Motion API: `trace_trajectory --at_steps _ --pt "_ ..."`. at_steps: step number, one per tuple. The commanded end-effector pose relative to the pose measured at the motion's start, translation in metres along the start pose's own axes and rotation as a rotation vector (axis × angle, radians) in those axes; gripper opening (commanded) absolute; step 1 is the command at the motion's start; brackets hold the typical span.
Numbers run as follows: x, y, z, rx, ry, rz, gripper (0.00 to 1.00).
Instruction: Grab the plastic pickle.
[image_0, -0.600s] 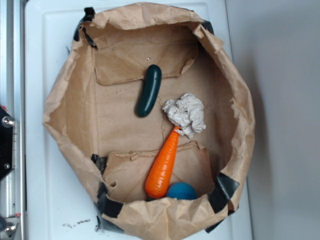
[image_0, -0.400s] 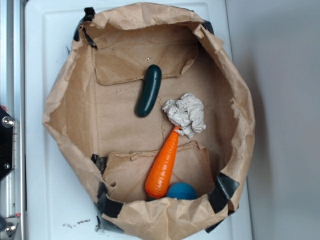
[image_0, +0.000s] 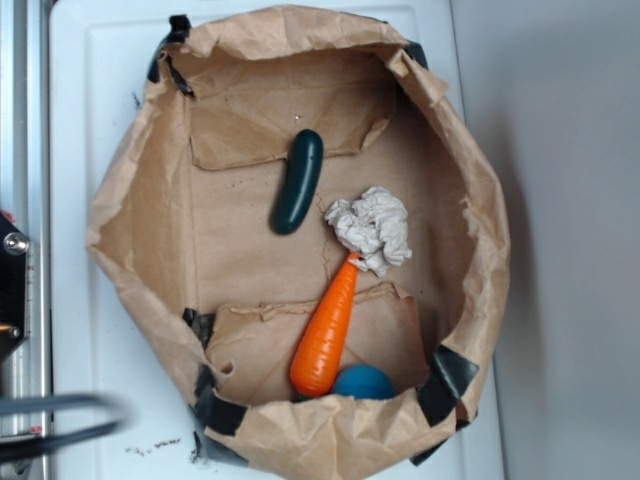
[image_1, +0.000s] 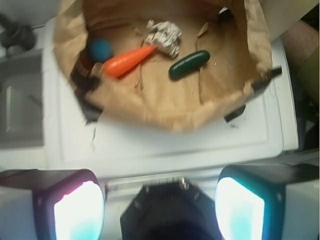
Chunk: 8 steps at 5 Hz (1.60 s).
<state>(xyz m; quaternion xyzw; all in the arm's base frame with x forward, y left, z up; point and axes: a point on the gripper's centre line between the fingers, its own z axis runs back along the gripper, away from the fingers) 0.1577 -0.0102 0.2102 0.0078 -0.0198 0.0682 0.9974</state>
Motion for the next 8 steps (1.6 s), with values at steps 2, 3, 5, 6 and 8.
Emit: trace_trajectory --at_steps 2,3,5,6,8 --pt "0.101 0.049 -0.055 -0.104 -0.057 0.509 1.00" --pt "0.101 0.049 -0.055 -0.104 -0.057 0.509 1.00" --pt "0.101 0.049 -0.055 -0.104 -0.057 0.509 1.00" --pt "0.101 0.049 -0.055 -0.104 -0.057 0.509 1.00" --pt "0.103 0.053 -0.099 -0.119 -0.089 0.541 1.00"
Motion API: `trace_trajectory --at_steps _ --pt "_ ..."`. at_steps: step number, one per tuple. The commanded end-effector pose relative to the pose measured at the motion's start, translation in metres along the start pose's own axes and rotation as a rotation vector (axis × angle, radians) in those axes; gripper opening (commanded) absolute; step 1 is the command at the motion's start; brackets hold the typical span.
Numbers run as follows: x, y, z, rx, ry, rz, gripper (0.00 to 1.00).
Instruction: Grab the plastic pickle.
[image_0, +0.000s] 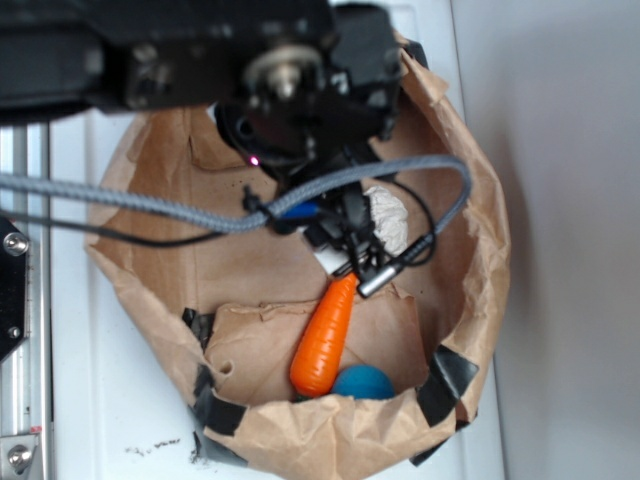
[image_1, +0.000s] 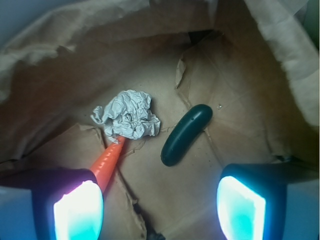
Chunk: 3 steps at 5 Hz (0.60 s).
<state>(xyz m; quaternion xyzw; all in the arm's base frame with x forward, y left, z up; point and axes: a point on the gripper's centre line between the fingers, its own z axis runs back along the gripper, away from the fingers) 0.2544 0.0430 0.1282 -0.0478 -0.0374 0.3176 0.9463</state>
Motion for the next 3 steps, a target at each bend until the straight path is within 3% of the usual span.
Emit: trace_trajectory --at_steps 1,3 --pt "0.016 0.013 -0.039 -0.015 -0.072 0.013 1.00" --pt "0.042 0.006 -0.081 0.009 -0.058 0.022 1.00"
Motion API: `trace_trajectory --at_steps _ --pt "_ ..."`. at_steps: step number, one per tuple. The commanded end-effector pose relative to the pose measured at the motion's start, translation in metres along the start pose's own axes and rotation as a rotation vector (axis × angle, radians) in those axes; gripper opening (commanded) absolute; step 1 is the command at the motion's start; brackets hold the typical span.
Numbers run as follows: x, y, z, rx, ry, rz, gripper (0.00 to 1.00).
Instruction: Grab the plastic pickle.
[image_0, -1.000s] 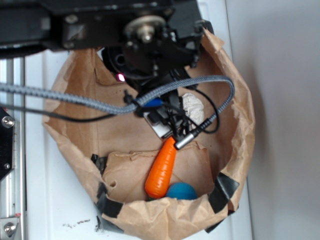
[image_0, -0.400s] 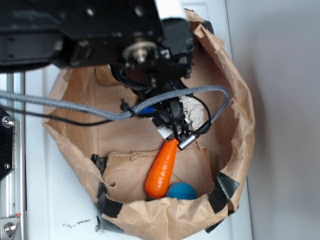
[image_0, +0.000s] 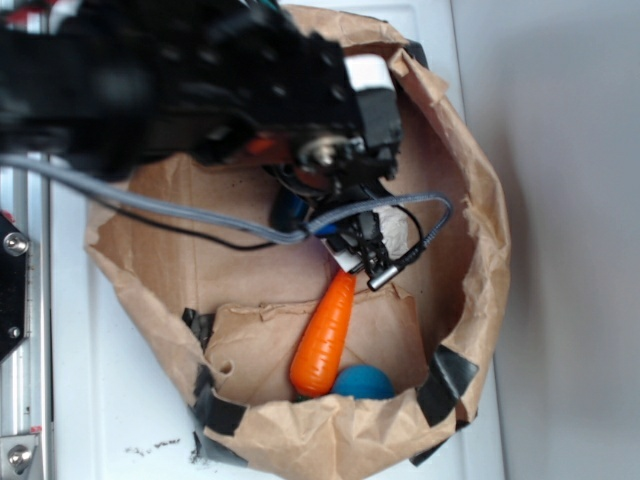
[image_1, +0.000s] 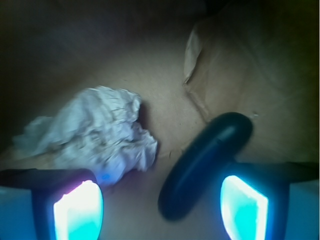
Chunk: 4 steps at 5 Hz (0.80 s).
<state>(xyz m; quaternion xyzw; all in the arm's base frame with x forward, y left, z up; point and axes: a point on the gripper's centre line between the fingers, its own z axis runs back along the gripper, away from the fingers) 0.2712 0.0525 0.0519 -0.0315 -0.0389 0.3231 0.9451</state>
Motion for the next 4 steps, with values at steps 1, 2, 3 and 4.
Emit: trace_trajectory --at_steps 1,2,3,4 --pt "0.031 0.003 -0.010 -0.016 -0.054 0.018 1.00" --pt "0.031 0.007 -0.011 0.003 -0.060 0.033 1.00" --pt "0.023 0.010 0.002 -0.019 -0.050 0.031 1.00" --pt "0.016 0.014 0.019 -0.053 -0.022 0.026 1.00"
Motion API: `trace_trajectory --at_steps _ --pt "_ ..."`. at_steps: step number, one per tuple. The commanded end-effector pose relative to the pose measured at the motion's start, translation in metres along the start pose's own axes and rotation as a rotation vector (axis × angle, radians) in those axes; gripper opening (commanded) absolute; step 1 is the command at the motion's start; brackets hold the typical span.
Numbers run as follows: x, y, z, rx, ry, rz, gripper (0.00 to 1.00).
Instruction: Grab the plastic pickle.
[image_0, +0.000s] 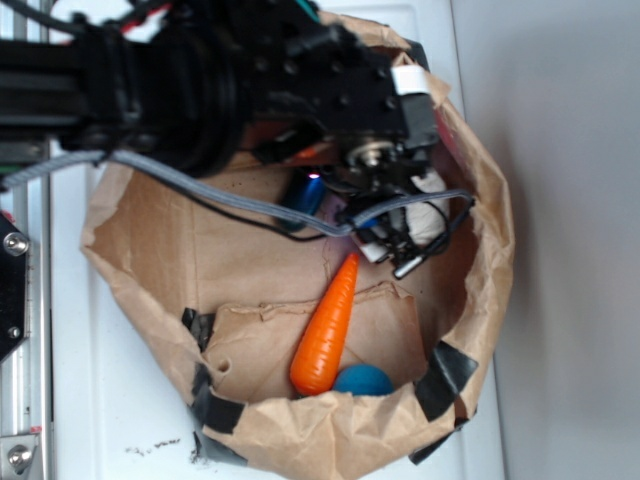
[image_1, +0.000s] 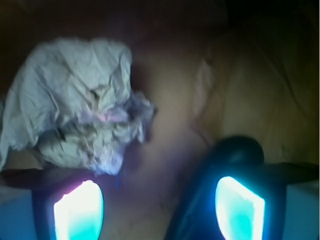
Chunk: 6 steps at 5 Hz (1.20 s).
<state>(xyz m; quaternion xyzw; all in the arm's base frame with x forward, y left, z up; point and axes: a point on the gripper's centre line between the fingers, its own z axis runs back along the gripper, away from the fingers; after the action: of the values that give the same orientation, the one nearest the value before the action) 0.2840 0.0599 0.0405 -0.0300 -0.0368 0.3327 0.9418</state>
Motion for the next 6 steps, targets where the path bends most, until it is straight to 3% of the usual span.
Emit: trace_trajectory --at_steps 1,4,6 --pt "-0.002 0.022 0.041 -0.083 -0.022 0.007 1.00" --pt "0.001 0.013 0.007 0.009 -0.123 0.035 1.00" --pt "-0.006 0.006 -0.020 0.075 -0.158 -0.013 1.00"
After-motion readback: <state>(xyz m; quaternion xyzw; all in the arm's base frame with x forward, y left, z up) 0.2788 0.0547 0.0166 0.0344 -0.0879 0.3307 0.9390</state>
